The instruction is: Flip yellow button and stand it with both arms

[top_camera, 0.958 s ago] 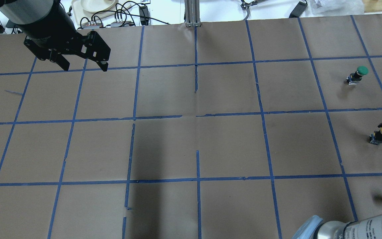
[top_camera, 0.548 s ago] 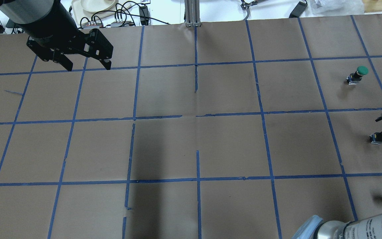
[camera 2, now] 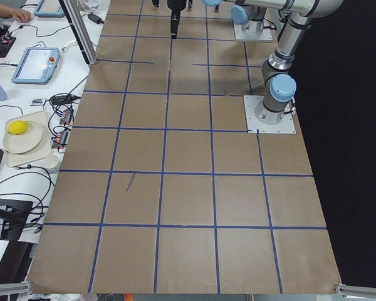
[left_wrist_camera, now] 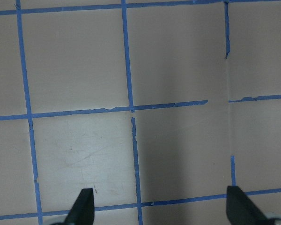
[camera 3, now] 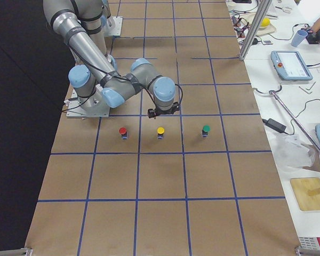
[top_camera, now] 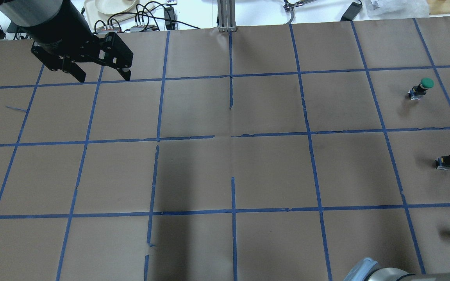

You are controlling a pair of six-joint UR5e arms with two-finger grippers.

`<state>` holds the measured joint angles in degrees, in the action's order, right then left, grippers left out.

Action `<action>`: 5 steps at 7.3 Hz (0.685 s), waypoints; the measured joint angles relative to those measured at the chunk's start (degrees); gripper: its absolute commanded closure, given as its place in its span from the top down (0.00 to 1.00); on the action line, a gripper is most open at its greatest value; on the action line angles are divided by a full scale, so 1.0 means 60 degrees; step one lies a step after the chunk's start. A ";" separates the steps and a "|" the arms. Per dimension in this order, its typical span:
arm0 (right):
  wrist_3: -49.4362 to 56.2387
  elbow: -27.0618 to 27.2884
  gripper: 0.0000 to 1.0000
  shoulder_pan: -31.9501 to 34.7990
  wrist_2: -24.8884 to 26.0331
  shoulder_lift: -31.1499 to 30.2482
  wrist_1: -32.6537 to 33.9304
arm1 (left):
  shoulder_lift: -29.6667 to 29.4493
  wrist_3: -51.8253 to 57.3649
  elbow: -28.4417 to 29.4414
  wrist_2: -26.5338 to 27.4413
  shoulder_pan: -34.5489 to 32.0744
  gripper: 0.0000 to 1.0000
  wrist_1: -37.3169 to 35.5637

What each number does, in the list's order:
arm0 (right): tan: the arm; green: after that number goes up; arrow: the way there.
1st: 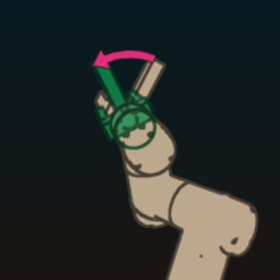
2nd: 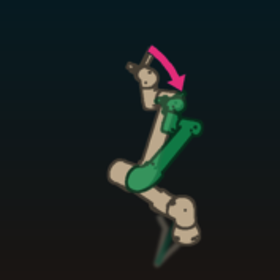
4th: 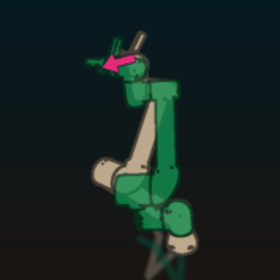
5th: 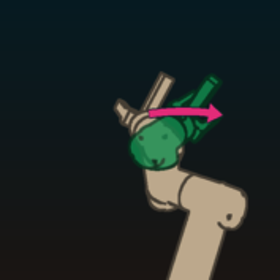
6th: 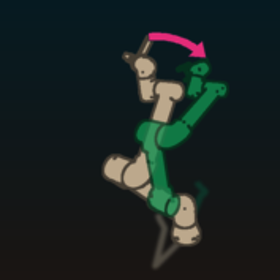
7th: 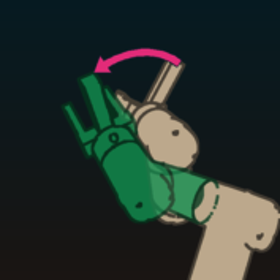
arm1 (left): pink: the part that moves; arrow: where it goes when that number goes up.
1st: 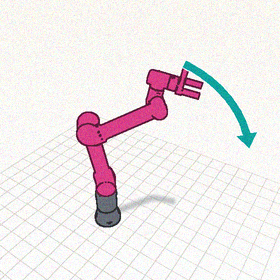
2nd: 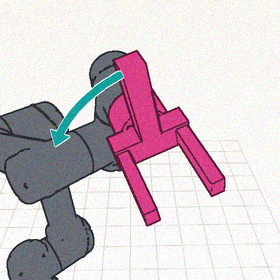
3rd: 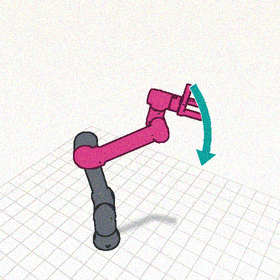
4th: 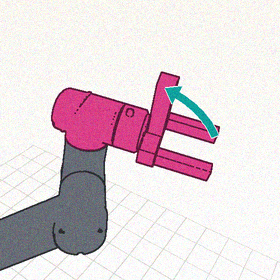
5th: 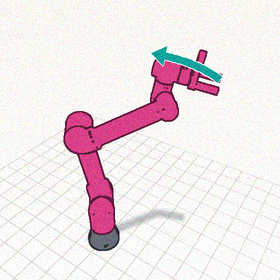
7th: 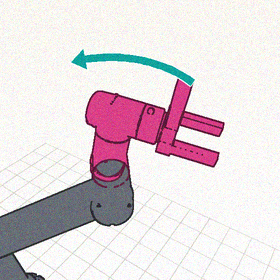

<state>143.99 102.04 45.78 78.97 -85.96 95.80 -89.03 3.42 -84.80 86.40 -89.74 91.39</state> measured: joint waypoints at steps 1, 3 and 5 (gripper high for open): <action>-0.1736 -0.0588 1.00 0.0826 0.0007 -0.0259 -0.0670 | -0.0005 0.0001 0.0006 0.0002 0.0003 1.00 0.0001; -0.4960 -0.1421 1.00 0.2603 0.0000 -0.0418 -0.1238 | -0.0011 0.0012 0.0011 0.0002 0.0012 1.00 0.0003; -0.7925 -0.1686 1.00 0.3869 -0.0026 -0.0463 -0.1314 | -0.0015 0.0016 0.0012 -0.0001 0.0015 1.00 0.0003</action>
<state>96.44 91.92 68.99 78.81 -88.73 87.92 -89.12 3.51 -84.73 86.40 -89.65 91.41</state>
